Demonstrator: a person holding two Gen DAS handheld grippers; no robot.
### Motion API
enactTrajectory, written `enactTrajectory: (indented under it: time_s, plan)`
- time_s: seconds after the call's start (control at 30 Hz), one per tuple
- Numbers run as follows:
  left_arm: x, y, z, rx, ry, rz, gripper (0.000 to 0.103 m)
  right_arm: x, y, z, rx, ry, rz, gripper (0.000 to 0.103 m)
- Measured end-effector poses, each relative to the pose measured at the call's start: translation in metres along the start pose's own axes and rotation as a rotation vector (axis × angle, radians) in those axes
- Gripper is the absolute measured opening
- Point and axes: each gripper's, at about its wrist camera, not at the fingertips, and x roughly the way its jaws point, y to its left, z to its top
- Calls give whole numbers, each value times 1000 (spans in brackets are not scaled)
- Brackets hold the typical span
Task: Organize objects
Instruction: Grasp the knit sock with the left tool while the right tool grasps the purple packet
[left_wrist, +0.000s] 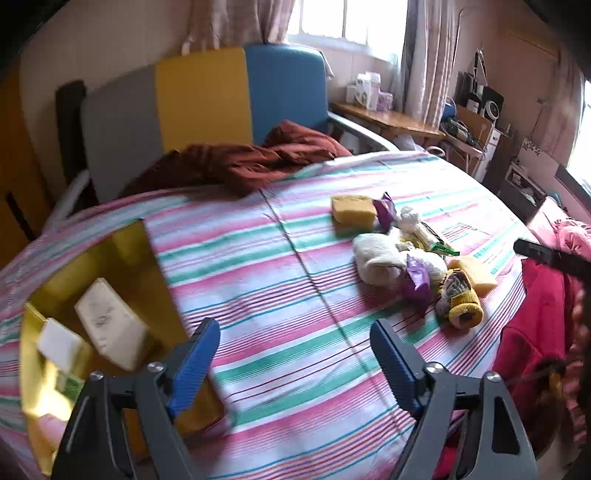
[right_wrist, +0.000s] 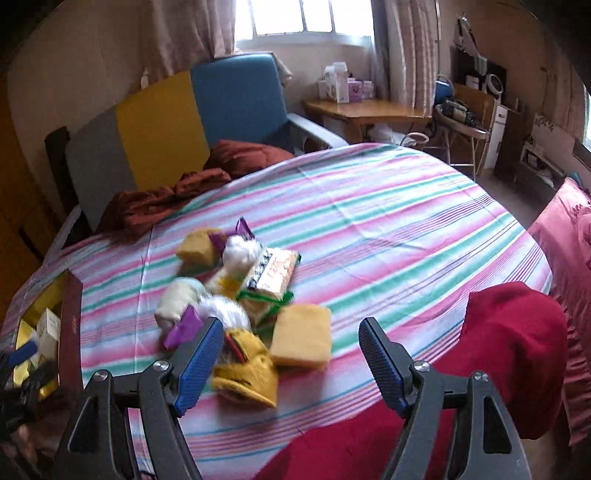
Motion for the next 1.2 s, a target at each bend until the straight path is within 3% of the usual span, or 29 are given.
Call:
enactTrajectory:
  time_s: [0.07,0.3,0.77,0.8,0.87,0.9,0.93,1.03,1.2]
  plan:
    - [15,-6,8,-5,24,-22,76,2,1,-5,-29,24,31,77]
    - [65,-24,37,-44,95,-102,74,18,21,-16,-119,108,138,77]
    - [160,-59,85,-143,249,-244,78,33,24,-19,-113,157,216,77]
    - [165,-61,85,-137,258,-238,77,33,23,-19,-105,159,218,77]
    - [178,-59,80,-143,295,-224,62,34,22,-19,-95,165,227,77]
    - [181,-55,76,-170,310,-291,55,35,21,-19,-91,170,232,77]
    - [181,-53,73,-182,313,-314,52,36,21,-19,-89,173,233,77]
    - [164,-45,63,-152,269,-275,51,38,21,-18,-93,184,237,76]
    - [136,-22,37,-183,264,-246,51,40,25,-18,-108,199,219,75]
